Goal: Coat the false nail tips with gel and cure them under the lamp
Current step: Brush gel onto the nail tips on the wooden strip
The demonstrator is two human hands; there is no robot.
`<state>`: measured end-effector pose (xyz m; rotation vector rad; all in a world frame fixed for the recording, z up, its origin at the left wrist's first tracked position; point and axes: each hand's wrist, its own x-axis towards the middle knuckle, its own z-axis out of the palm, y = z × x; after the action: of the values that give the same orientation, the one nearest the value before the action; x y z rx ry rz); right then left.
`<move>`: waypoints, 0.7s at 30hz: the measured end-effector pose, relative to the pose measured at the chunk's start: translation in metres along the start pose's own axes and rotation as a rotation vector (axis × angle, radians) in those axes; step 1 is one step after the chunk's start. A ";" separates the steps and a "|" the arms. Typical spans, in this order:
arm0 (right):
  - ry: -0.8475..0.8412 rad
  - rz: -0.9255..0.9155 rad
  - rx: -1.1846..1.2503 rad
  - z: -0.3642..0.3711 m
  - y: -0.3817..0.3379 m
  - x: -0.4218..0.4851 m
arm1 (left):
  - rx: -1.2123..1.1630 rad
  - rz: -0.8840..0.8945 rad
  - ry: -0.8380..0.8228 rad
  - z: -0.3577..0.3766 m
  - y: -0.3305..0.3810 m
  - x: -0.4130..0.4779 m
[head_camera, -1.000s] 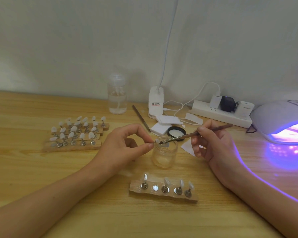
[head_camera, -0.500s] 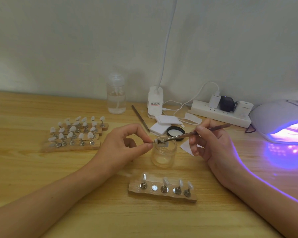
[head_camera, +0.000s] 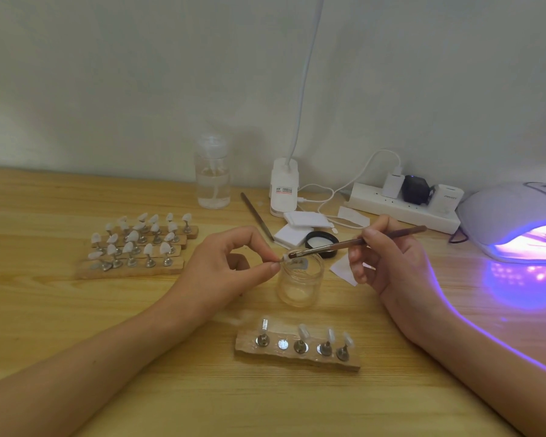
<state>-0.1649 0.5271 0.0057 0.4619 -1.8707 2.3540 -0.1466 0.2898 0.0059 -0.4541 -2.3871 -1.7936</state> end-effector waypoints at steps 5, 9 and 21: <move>0.029 0.003 -0.023 0.000 0.000 0.000 | -0.001 -0.006 -0.003 0.000 -0.001 0.000; -0.017 -0.004 0.002 0.000 0.000 0.000 | -0.002 -0.007 -0.008 0.000 0.000 0.000; 0.019 -0.014 -0.052 0.001 0.001 0.000 | -0.003 0.016 -0.007 -0.001 -0.004 0.001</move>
<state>-0.1646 0.5264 0.0049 0.4443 -1.9094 2.2866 -0.1485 0.2883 0.0027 -0.4790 -2.3788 -1.7927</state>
